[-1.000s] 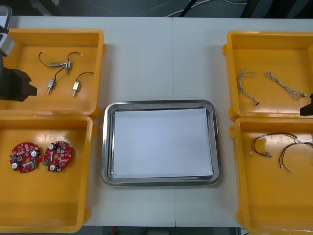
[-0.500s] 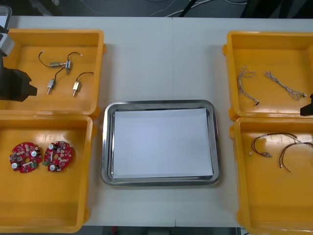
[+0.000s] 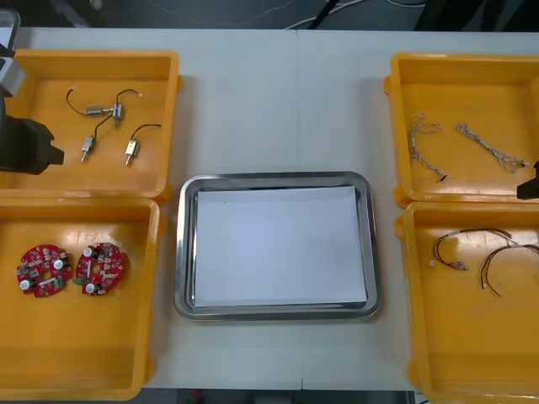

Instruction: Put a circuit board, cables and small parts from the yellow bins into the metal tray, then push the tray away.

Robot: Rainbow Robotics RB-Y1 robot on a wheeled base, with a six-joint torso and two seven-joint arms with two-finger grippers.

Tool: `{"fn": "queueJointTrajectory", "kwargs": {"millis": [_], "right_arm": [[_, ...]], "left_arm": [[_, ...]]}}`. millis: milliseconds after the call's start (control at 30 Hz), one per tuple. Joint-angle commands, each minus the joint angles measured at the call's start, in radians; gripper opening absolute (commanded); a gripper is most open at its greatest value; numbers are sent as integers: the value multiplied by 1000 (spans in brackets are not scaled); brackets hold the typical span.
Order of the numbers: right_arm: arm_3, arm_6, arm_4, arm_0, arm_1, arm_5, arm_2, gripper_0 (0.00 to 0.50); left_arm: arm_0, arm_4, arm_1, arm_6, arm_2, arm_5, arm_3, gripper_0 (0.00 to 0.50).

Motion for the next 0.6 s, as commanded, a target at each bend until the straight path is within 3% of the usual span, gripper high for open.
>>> {"fn": "queueJointTrajectory", "kwargs": {"millis": [33, 600], "right_arm": [[-32, 46, -7, 9, -42, 3, -26, 500], [-32, 46, -7, 9, -42, 3, -26, 500]], "left_arm": [[16, -8, 40, -107, 15, 6, -35, 500], [16, -8, 40, -107, 15, 6, -35, 500]]}}
